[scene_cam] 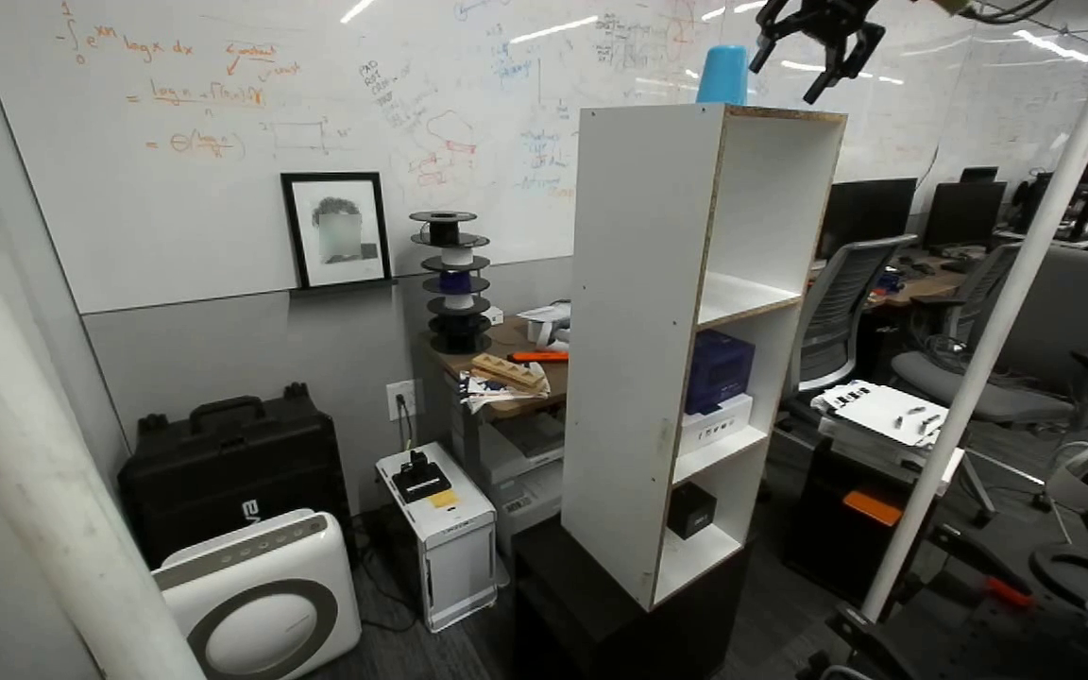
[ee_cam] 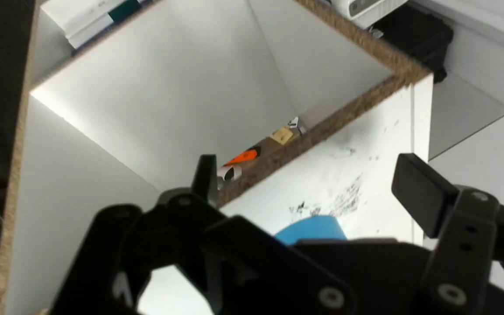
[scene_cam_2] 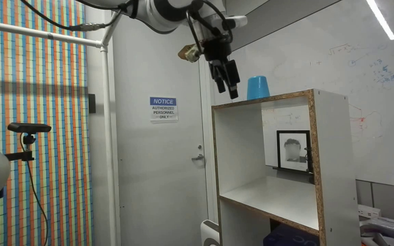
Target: Move the blue cup to the top of the shelf
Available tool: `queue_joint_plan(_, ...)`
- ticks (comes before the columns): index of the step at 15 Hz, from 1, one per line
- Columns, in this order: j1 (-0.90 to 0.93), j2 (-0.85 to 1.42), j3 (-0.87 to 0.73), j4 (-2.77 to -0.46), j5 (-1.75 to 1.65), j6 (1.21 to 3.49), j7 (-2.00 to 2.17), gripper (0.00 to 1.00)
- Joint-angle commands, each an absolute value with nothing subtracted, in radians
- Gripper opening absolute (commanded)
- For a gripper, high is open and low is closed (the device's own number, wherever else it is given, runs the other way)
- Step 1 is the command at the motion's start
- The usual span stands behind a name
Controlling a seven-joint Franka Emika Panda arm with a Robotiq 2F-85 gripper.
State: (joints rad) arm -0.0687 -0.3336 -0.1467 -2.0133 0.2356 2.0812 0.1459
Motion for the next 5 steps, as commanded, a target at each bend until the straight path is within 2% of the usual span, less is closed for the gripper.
queue_joint_plan(1,-0.095,-0.555,-0.154,-2.160,0.211,1.855,0.068,1.00)
queue_joint_plan(4,-0.123,-0.646,-0.153,-2.245,0.149,1.607,0.042,1.00)
queue_joint_plan(5,-0.116,-0.573,-0.153,-2.170,0.187,1.674,0.061,1.00)
